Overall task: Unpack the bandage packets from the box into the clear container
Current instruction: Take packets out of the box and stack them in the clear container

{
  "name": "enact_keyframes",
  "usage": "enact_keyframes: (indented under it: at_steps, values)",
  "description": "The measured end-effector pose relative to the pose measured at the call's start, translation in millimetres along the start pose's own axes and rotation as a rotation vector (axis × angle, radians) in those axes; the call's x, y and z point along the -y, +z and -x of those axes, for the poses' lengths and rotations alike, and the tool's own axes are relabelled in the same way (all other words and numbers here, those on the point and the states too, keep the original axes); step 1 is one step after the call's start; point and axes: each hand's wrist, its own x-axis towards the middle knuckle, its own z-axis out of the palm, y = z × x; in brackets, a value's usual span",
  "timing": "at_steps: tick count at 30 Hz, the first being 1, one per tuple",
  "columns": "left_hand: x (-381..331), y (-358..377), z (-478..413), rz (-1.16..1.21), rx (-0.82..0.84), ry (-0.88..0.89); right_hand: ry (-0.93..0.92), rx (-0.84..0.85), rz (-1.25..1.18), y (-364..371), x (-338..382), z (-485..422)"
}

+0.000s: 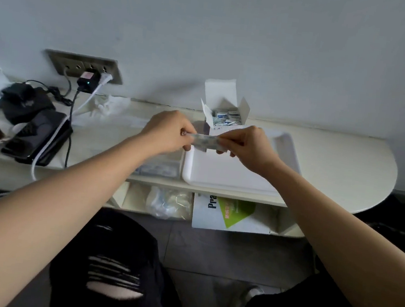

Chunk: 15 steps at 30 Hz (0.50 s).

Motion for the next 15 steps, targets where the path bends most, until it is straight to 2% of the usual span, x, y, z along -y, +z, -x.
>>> enact_keyframes:
  at_steps: [8, 11, 15]
  values:
    - [44, -34, 16, 0.032, -0.086, 0.028, -0.057, 0.085, -0.058, 49, 50, -33]
    - [62, -32, 13, 0.062, -0.006, -0.008, -0.018, 0.093, -0.036, 61, 53, -38]
    - [85, -20, 1, 0.128, 0.108, -0.125, 0.037, -0.005, -0.008, 61, 46, -35]
